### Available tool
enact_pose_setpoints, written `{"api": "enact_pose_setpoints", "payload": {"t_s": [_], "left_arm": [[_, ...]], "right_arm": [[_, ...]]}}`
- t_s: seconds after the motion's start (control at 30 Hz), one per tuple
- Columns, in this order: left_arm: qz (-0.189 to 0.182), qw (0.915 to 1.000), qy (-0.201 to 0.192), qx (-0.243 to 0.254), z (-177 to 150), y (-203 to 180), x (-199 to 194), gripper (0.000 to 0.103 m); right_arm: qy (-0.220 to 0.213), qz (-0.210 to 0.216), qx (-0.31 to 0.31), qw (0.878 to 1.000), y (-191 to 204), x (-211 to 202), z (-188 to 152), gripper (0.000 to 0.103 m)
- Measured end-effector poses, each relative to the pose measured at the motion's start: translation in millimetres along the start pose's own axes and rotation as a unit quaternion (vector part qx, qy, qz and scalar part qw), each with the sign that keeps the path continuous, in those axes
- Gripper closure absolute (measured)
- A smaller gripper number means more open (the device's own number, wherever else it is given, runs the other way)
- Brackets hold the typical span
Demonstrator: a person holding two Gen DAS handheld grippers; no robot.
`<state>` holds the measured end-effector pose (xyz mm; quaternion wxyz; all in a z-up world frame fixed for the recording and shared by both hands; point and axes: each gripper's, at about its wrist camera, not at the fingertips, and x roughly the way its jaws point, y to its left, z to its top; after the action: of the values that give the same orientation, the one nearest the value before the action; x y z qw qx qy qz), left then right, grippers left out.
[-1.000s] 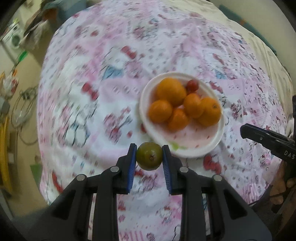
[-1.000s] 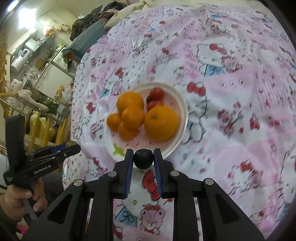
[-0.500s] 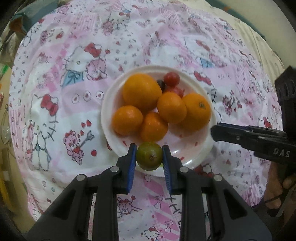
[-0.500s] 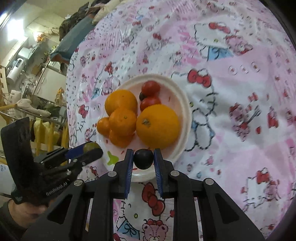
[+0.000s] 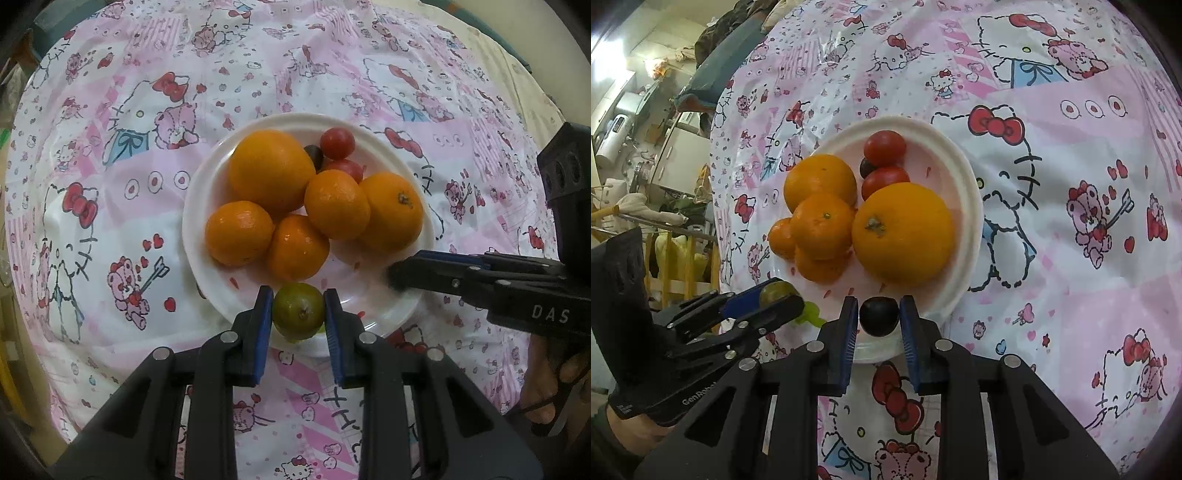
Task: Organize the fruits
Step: 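Lower the green fruit onto the plate with the left gripper while the right lowers the grape, then open both grippers and lift away from the plate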
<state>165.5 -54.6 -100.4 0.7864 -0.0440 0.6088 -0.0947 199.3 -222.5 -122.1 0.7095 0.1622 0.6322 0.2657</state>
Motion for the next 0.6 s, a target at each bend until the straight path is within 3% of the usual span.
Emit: {"api": "enact_pose_setpoints", "payload": {"t_s": [0.13,0.27,0.4,0.53,0.6], "left_arm": [[0.003,0.9999,0.0,0.016,-0.2,-6.6,1.3,0.078],[0.002,0.9998,-0.006,0.021,-1.0,-8.9,-0.6,0.054],[-0.001,0.9995,-0.019,0.024,1.4,-10.8,-8.0,0.041],[0.003,0.9989,-0.039,0.025,1.4,-9.0,-19.7,0.04],[0.014,0.9982,-0.056,0.018,-1.8,-4.1,-29.6,0.04]], "right_arm": [[-0.002,0.0,0.001,1.0,-0.4,-2.7,0.6,0.077],[-0.008,0.004,0.011,1.0,-5.6,-10.4,2.1,0.076],[-0.025,0.013,0.022,0.999,-8.9,-27.5,1.4,0.073],[-0.06,0.007,0.022,0.998,-10.0,-53.1,-2.9,0.044],[-0.078,-0.005,0.013,0.997,-6.2,-63.8,-6.8,0.043]]}}
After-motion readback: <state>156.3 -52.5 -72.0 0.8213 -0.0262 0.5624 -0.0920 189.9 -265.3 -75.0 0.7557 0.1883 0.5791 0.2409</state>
